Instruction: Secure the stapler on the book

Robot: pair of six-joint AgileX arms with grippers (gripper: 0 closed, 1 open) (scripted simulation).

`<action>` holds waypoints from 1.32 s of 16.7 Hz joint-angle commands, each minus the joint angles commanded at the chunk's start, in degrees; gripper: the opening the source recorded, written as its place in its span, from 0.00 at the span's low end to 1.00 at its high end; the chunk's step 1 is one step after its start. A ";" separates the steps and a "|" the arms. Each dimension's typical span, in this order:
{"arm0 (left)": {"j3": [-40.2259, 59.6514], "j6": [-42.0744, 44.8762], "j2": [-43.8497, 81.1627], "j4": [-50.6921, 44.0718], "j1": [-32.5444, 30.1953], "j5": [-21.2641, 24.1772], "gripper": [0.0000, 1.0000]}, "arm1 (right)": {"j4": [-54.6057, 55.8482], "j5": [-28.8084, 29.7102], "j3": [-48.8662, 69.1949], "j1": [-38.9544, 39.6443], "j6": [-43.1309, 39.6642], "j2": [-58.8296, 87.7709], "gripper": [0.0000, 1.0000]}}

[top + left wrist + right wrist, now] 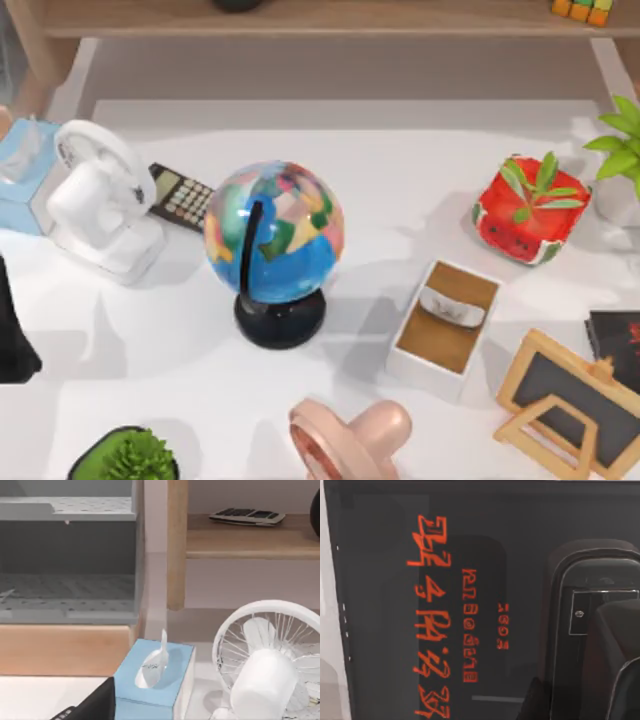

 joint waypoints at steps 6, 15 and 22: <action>0.00 0.00 0.00 0.00 0.00 0.00 1.00 | 5.64 0.01 -3.07 0.03 0.17 2.33 0.00; 0.00 0.00 0.00 0.00 0.00 0.00 1.00 | 7.51 0.02 -4.33 0.15 0.20 3.17 0.30; 0.00 0.00 0.00 0.00 0.00 0.00 1.00 | 7.51 0.02 -4.33 0.15 0.20 3.17 0.83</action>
